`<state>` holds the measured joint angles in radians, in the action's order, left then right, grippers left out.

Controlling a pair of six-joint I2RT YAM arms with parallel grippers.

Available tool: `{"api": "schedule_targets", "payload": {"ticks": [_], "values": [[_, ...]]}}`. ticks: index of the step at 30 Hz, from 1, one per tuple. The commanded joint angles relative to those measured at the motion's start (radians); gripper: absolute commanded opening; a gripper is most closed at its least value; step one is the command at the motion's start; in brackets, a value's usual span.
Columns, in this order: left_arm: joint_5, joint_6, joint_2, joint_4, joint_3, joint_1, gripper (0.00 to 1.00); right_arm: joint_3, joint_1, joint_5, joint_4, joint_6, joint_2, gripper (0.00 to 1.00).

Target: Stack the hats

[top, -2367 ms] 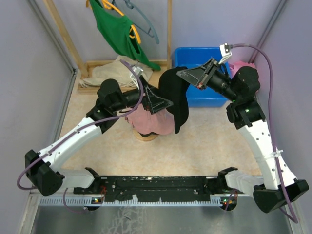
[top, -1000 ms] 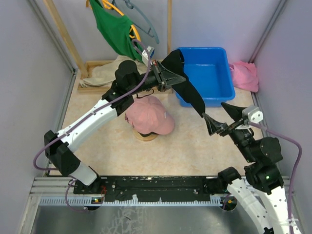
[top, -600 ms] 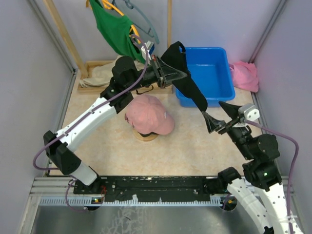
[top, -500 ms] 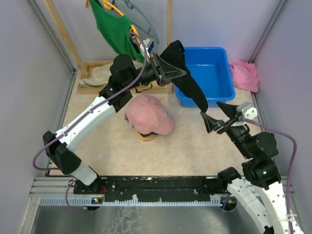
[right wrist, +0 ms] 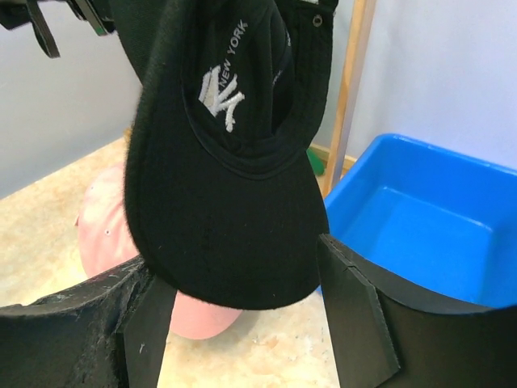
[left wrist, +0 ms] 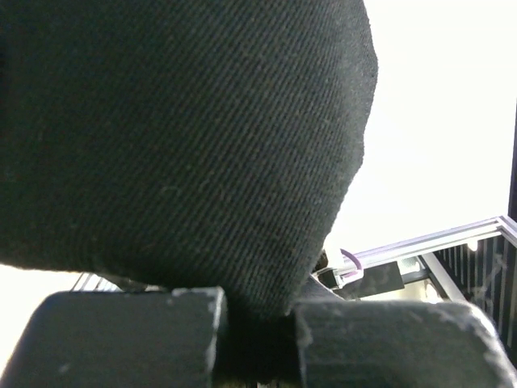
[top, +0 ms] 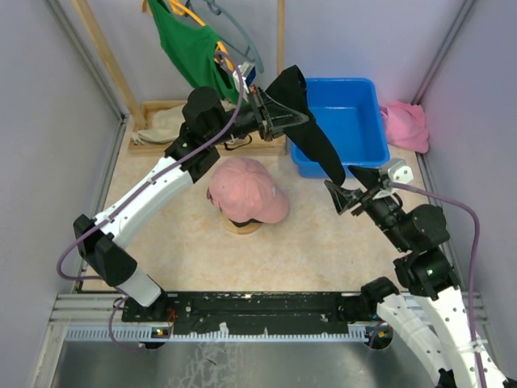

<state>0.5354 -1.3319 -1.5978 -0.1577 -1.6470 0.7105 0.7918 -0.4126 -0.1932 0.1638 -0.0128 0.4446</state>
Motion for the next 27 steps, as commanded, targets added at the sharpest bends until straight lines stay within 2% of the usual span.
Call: {"api": "schedule_targets", "payload": {"ticks": [1,3,5,14,18,21,22,27], "values": [[0.025,-0.025,-0.006,-0.064,-0.050,-0.005,0.00,0.024,-0.008,-0.016,-0.076,-0.015,0.058,0.66],[0.029,-0.028,-0.009,-0.064,-0.060,-0.005,0.00,0.020,-0.008,-0.013,-0.090,-0.018,0.069,0.64],[0.030,-0.030,-0.009,-0.063,-0.063,-0.004,0.00,0.022,-0.008,-0.001,-0.097,-0.020,0.076,0.54],[0.036,-0.057,-0.005,-0.090,-0.039,-0.006,0.00,0.038,-0.008,0.007,-0.123,-0.045,0.098,0.34],[0.033,-0.066,0.003,-0.109,-0.002,-0.009,0.00,0.059,-0.008,-0.021,-0.124,-0.071,0.101,0.20],[0.032,-0.070,0.017,-0.124,0.042,-0.027,0.00,0.094,-0.008,-0.046,-0.106,-0.102,0.092,0.03],[0.028,-0.073,0.027,-0.132,0.061,-0.036,0.00,0.108,-0.008,-0.056,-0.100,-0.113,0.086,0.00],[0.026,-0.085,0.071,-0.160,0.147,-0.105,0.00,0.198,-0.008,-0.104,-0.053,-0.175,0.055,0.00]]}}
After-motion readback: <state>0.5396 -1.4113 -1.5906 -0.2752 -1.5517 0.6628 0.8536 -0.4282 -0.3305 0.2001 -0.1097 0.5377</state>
